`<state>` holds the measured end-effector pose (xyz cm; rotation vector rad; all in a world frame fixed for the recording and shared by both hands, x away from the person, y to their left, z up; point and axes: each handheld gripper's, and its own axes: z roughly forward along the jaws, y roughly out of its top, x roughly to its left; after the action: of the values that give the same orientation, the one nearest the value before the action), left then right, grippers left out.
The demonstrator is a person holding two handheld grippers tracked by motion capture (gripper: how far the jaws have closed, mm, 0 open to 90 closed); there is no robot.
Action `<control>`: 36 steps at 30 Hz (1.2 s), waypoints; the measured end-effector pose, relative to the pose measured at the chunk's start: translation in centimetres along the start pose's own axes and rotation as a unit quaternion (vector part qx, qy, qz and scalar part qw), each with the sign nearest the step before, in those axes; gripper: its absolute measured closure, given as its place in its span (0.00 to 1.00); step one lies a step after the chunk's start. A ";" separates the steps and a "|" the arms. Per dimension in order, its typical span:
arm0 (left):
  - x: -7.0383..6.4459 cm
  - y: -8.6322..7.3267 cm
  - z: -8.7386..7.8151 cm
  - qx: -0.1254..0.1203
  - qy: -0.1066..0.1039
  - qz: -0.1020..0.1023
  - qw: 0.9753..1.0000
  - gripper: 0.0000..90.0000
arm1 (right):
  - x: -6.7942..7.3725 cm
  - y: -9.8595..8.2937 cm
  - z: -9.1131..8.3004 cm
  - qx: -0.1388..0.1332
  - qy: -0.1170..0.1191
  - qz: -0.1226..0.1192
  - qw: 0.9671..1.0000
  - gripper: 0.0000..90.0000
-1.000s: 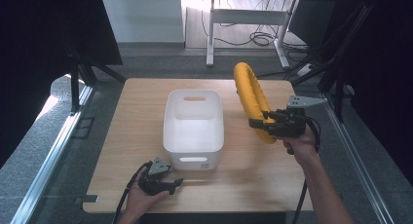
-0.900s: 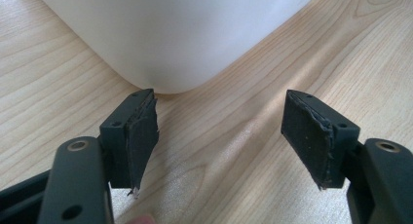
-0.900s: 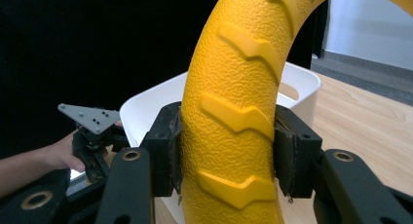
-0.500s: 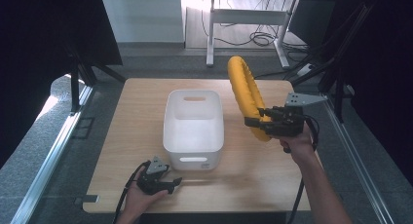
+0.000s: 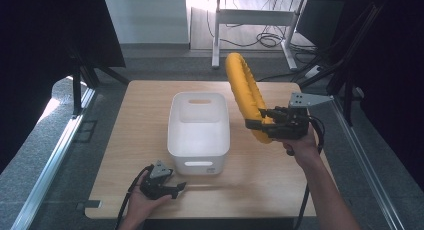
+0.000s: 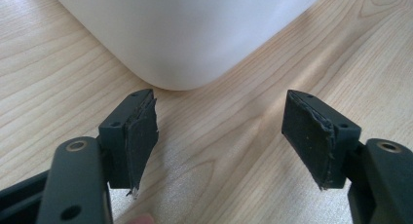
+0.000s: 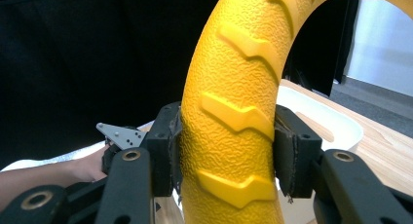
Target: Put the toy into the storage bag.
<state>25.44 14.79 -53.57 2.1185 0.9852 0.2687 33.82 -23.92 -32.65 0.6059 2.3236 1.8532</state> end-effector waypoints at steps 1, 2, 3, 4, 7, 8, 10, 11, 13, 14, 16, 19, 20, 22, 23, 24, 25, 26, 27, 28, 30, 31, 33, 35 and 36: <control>0.0 0.0 0.0 0.000 0.000 0.000 1.000 0.32 | 0.0 0.0 0.0 0.000 0.000 0.000 1.000 0.57; 0.0 0.0 0.0 0.001 0.000 0.000 1.000 0.32 | 0.1 0.1 0.0 0.001 0.000 0.000 1.000 0.57; 0.0 0.0 0.0 0.001 0.000 0.000 1.000 0.32 | 0.1 0.1 0.1 0.000 0.000 -0.001 1.000 0.57; 0.0 0.0 0.0 0.001 0.000 0.000 1.000 0.32 | 0.1 0.2 0.2 0.000 0.001 -0.002 1.000 0.57; 0.0 0.0 0.0 0.001 0.000 0.000 1.000 0.32 | 0.2 0.3 0.3 0.000 0.002 -0.003 1.000 0.57; 0.0 0.0 0.0 0.001 0.000 0.000 1.000 0.32 | 0.2 0.3 0.3 0.000 0.003 -0.003 1.000 0.57; 0.0 0.0 0.0 0.002 0.000 0.000 1.000 0.32 | 0.4 0.6 0.4 -0.002 0.005 -0.005 1.000 0.57; 0.0 0.0 0.0 0.002 0.000 0.001 1.000 0.32 | 0.4 0.6 0.4 -0.002 0.005 -0.005 1.000 0.57; 0.0 0.0 0.0 0.003 -0.001 0.001 1.000 0.32 | 0.5 0.8 0.6 -0.003 0.006 -0.008 1.000 0.57; 0.0 0.0 0.0 0.003 -0.001 0.002 1.000 0.32 | 0.6 1.0 0.7 -0.006 0.009 -0.009 1.000 0.57; 0.0 0.0 0.0 0.003 -0.001 0.001 1.000 0.32 | 0.7 1.1 0.8 -0.005 0.010 -0.011 1.000 0.57; 0.1 0.0 0.0 0.004 -0.001 0.001 1.000 0.32 | 0.9 1.3 1.0 -0.005 0.014 -0.015 1.000 0.57; 0.1 0.0 0.0 0.005 -0.001 0.002 1.000 0.32 | 0.9 1.4 1.0 -0.005 0.016 -0.016 1.000 0.57; 0.1 0.0 0.1 0.005 -0.002 0.003 1.000 0.32 | 1.0 1.5 1.2 -0.006 0.017 -0.018 1.000 0.57; 0.1 0.0 0.0 0.006 -0.002 0.003 1.000 0.32 | 1.1 1.6 1.3 -0.007 0.018 -0.019 1.000 0.57; 0.1 0.0 0.0 0.005 -0.002 0.003 1.000 0.32 | 1.1 1.7 1.4 -0.007 0.019 -0.019 1.000 0.57; 0.1 0.0 0.0 0.005 -0.002 0.002 1.000 0.32 | 1.1 1.8 1.5 -0.008 0.020 -0.020 1.000 0.57; 0.1 0.0 0.0 0.004 -0.001 0.002 1.000 0.32 | 1.2 1.9 1.6 -0.008 0.021 -0.021 1.000 0.57; 0.1 0.0 0.0 0.001 -0.001 0.000 1.000 0.32 | 1.2 2.0 1.7 -0.008 0.022 -0.022 0.999 0.57; 0.1 0.0 0.0 0.000 -0.001 0.000 1.000 0.32 | 1.3 2.0 1.7 -0.007 0.023 -0.023 0.999 0.57; 0.1 0.0 0.0 -0.002 -0.001 0.000 1.000 0.32 | 1.4 2.1 1.8 -0.007 0.024 -0.024 0.999 0.57; 0.1 0.0 -0.1 -0.002 0.000 0.000 1.000 0.32 | 1.4 2.2 1.9 -0.007 0.025 -0.024 0.999 0.57; 0.1 0.0 -0.1 -0.002 0.000 0.000 1.000 0.32 | 1.5 2.3 2.0 -0.006 0.025 -0.027 0.999 0.57; 0.1 0.0 -0.1 -0.001 -0.001 0.000 1.000 0.32 | 1.6 2.5 2.3 -0.007 0.028 -0.028 0.999 0.57; 0.1 0.0 0.0 0.000 -0.001 0.000 1.000 0.32 | 1.7 2.6 2.3 -0.007 0.029 -0.028 0.999 0.57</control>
<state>25.46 14.86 -53.56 2.1183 0.9829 0.2673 33.64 -20.72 -30.51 0.4865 2.3357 1.8856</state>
